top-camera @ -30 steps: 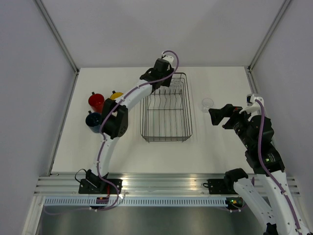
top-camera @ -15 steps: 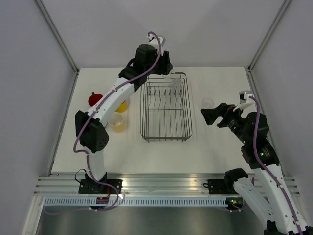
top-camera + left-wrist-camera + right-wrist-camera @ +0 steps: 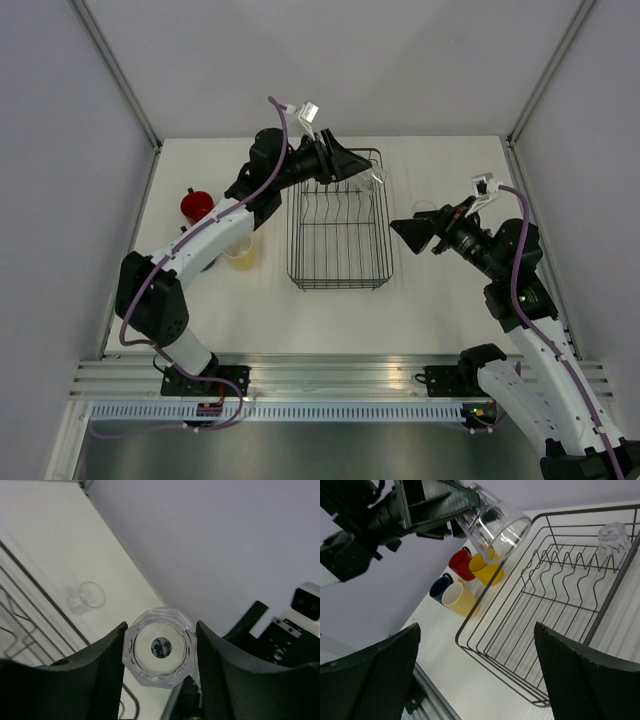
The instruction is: Unload the cups from the dish rack
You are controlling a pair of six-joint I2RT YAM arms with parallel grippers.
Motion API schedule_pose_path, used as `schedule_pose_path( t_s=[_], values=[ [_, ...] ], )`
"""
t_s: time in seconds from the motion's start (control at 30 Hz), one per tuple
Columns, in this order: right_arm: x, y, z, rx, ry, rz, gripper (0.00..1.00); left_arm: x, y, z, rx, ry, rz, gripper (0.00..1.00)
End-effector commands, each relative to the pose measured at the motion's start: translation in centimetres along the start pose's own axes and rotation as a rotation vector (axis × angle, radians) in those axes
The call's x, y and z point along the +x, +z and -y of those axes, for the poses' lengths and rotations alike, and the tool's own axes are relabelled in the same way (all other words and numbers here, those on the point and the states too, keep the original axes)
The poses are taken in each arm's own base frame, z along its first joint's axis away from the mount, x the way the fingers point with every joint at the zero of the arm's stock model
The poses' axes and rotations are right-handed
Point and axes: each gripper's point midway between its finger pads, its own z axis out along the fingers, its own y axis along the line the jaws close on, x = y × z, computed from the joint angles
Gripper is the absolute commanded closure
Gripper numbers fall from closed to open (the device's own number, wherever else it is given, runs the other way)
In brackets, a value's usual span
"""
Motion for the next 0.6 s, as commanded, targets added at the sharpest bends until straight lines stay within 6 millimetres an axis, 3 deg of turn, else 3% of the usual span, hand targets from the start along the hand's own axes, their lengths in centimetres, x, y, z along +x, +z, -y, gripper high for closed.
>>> schedule_pose_path(
  t_s=[0.0, 0.23, 0.57],
  values=[
    [-1.7, 0.3, -2.1, -0.101, -0.028, 0.049, 0.02, -1.7, -2.1, 7.1, 0.311, -0.138, 0.059, 0.98],
    [-1.8, 0.8, -3.8, -0.215, 0.032, 0.05, 0.18, 0.4, -2.9, 9.1, 0.517, -0.326, -0.013, 0.98],
    [-2.9, 1.8, -5.2, -0.305, 0.071, 0.059, 0.36, 2.6, -2.4, 9.0, 0.503, -0.419, 0.01, 0.98]
  ],
)
